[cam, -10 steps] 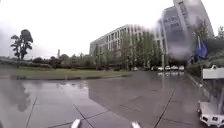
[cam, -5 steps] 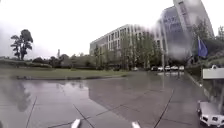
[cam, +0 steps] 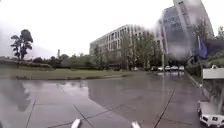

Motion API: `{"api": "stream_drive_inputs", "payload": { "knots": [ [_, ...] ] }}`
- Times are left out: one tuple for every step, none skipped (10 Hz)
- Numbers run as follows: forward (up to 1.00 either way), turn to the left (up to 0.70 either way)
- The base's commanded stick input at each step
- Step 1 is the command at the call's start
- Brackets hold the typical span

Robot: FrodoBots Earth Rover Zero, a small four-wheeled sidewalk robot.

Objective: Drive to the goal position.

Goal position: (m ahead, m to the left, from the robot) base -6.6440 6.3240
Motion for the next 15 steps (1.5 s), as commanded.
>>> {"api": "stream_drive_inputs", "payload": {
  "knots": [
    [0.05, 0.0],
    [0.05, 0.0],
    [0.05, 0.0],
    [0.05, 0.0],
    [0.05, 0.0],
    [0.05, 0.0],
    [0.05, 0.0],
    [0.05, 0.0],
    [0.05, 0.0],
    [0.05, 0.0],
    [0.05, 0.0],
    [0.05, 0.0],
    [0.05, 0.0],
    [0.05, 0.0],
    [0.05, 0.0]
  ]
}}
